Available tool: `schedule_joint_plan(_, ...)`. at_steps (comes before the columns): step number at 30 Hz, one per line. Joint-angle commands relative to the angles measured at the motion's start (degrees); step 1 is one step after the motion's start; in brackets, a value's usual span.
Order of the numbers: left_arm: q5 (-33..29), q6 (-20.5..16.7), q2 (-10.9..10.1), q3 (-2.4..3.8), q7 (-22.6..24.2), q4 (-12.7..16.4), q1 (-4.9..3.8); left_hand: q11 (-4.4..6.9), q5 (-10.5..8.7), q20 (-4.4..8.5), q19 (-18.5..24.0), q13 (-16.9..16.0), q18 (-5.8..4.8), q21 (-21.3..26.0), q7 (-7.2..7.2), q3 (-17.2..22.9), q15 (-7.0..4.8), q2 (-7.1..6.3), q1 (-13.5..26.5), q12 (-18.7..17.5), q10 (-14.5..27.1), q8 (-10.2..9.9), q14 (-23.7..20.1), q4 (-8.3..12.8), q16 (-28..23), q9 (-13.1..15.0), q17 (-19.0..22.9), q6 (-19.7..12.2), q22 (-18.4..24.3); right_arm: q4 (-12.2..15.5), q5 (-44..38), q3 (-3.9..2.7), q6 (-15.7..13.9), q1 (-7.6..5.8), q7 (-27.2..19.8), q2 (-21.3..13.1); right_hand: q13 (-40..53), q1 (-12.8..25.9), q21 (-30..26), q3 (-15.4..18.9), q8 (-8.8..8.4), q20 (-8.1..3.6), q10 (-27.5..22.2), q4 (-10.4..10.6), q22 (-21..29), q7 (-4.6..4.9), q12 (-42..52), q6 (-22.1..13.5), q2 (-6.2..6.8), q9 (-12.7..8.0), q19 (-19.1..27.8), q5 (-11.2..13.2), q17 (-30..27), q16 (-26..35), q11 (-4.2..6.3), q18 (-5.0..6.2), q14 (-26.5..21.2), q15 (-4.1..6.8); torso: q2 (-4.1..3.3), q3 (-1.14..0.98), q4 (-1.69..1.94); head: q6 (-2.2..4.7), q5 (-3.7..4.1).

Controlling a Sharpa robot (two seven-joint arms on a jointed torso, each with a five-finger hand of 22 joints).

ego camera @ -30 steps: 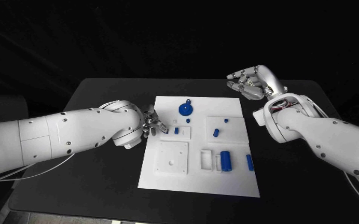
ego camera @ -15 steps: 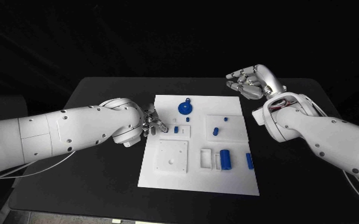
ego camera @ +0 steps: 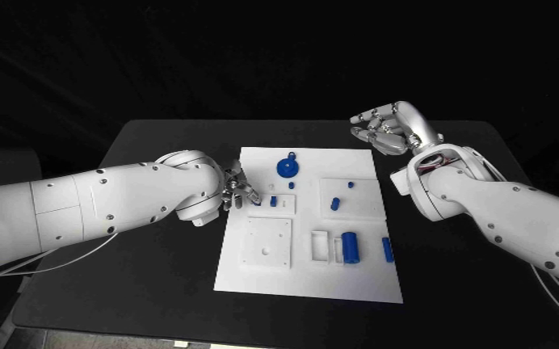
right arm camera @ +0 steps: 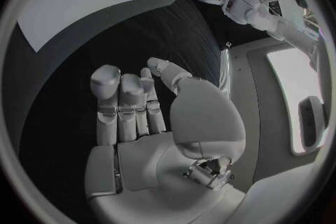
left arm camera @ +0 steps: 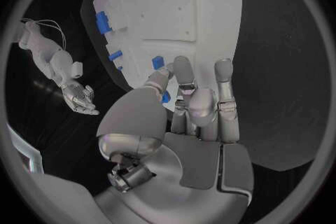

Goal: Assemble the parts on the task board

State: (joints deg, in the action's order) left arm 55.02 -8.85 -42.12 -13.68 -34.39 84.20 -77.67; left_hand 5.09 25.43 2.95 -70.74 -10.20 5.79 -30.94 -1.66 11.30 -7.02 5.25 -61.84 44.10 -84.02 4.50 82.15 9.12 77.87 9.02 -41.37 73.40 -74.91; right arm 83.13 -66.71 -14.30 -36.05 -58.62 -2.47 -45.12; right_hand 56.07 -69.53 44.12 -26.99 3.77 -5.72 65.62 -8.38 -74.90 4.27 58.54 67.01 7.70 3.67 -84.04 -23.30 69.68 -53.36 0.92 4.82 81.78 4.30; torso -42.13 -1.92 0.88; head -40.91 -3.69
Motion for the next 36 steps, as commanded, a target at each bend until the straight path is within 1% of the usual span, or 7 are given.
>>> schedule_joint_plan(1, -0.2, 1.8, 0.6, -0.24, 0.1, 0.2, 0.37, 0.17, -0.22, -0.38, 0.0, 0.1, 0.33, 0.0, 5.45, 0.3, 0.17, 0.78, -1.1, 0.3, -2.8, 3.5, 0.0, -0.5, 0.3, 26.8, -0.1, 12.0, -1.1, 0.0, 0.0, 0.01, 0.8, 0.07, -0.1, 0.0, -0.1, 0.6, 0.3, -0.5, -0.22, 0.39, -0.3, -0.1, -5.2, 0.42, 0.2, 0.1, 0.14, 0.0, 0.0, -0.4, -0.1, -0.1, -0.07, 0.39, -0.3, -0.04, -0.02, 0.04, 0.0, -0.04, 0.06)
schedule_joint_plan(28, 1.2, 5.0, 1.5, -0.23, -0.3, -0.3, 0.36, 0.21, 2.8, -1.0, 0.2, 0.3, 0.99, -0.3, 5.49, 1.6, 0.23, 0.5, -1.3, 0.7, -2.8, 4.2, 0.1, 1.3, 0.8, 27.1, -1.0, 11.9, -1.1, -0.1, 0.0, 0.06, 1.2, 0.32, 0.1, 0.0, -0.2, 1.1, 0.3, -1.1, -0.21, 0.37, -0.4, -0.5, -5.1, 0.47, 0.0, -0.1, 0.44, 0.0, 0.1, -2.6, -0.1, 0.0, -0.07, 0.42, -0.4, -0.02, 0.06, 0.03, 0.08, -0.33, 0.39)
schedule_joint_plan(31, 1.3, 5.3, 1.5, -0.23, -0.3, -0.3, 0.36, 0.23, 5.33, -1.09, 0.2, 0.3, 1.1, -0.5, 5.5, 2.3, 0.22, 0.41, -0.8, 0.8, -2.8, 4.3, 0.1, 1.8, 0.9, 27.2, -1.3, 11.9, -1.1, -0.1, 0.0, 0.06, 1.2, 0.32, 0.1, 0.0, -0.2, 1.2, 0.4, -1.1, -0.21, 0.37, -0.4, -0.6, -5.1, 0.47, 0.0, -0.1, 0.47, 0.0, 0.1, -2.8, -0.1, 0.0, -0.07, 0.42, -0.4, -0.02, 0.05, 0.03, 0.07, -0.35, 0.39)
schedule_joint_plan(32, 1.4, 5.4, 1.4, -0.23, -0.3, -0.3, 0.36, 0.23, 7.38, -1.09, 0.2, 0.3, 1.16, -0.5, 5.52, 2.6, 0.21, 0.19, -0.5, 0.8, -2.8, 4.4, 0.1, 2.3, 0.9, 27.3, -1.4, 12.0, -1.2, -0.1, 0.0, 0.06, 1.2, 0.32, 0.1, 0.0, -0.2, 1.2, 0.4, -1.1, -0.22, 0.37, -0.4, -0.6, -5.1, 0.48, 0.0, -0.1, 0.48, 0.0, 0.1, -2.9, -0.1, 0.0, -0.07, 0.42, -0.4, -0.01, 0.05, 0.03, 0.07, -0.35, 0.39)
schedule_joint_plan(34, 1.5, 5.7, 1.4, -0.23, -0.3, -0.3, 0.36, 0.23, 9.13, -1.26, 0.4, 0.4, 1.39, -0.9, 5.53, 4.5, 0.23, 0.08, 1.3, 0.8, -2.9, 4.5, 0.1, 3.8, 1.0, 27.7, -1.6, 12.0, -1.2, -0.1, 0.0, 0.06, 1.1, 0.33, 0.1, 0.0, -0.2, 1.2, 0.4, -1.1, -0.22, 0.37, -0.4, -0.6, -5.1, 0.48, 0.0, -0.1, 0.48, 0.0, 0.1, -2.9, -0.1, 0.0, -0.07, 0.42, -0.4, -0.01, 0.04, 0.05, 0.06, -0.29, 0.43)
schedule_joint_plan(35, 1.5, 5.7, 1.4, -0.23, -0.3, -0.3, 0.36, 0.27, 6.13, -1.28, 0.5, 0.5, 1.47, -1.0, 5.54, 6.0, 0.2, 0.27, 1.2, 0.8, -2.8, 4.4, 0.1, 4.5, 1.1, 27.8, -1.8, 12.0, -1.2, -0.1, 0.0, 0.07, 1.1, 0.33, 0.1, 0.0, -0.2, 1.2, 0.4, -1.2, -0.23, 0.36, -0.4, -0.7, -5.1, 0.49, -0.1, -0.1, 0.5, -0.1, 0.1, -3.1, -0.1, 0.0, -0.07, 0.42, -0.3, -0.01, 0.04, 0.06, 0.04, -0.31, 0.39)
schedule_joint_plan(36, 1.5, 5.7, 1.4, -0.23, -0.2, -0.3, 0.36, 0.37, 4.38, -1.63, 0.7, 0.5, 1.76, -1.4, 5.55, 13.2, 0.39, -1.19, 5.1, 0.9, -2.7, 4.4, 0.1, 5.7, 1.1, 28.4, -1.9, 12.0, -1.2, -0.1, 0.0, 0.07, 1.1, 0.33, 0.1, 0.0, -0.2, 1.2, 0.4, -1.2, -0.23, 0.36, -0.4, -0.7, -5.1, 0.49, -0.1, -0.1, 0.5, -0.1, 0.1, -3.1, -0.1, 0.0, -0.07, 0.42, -0.3, -0.01, 0.04, 0.07, 0.04, -0.31, 0.39)
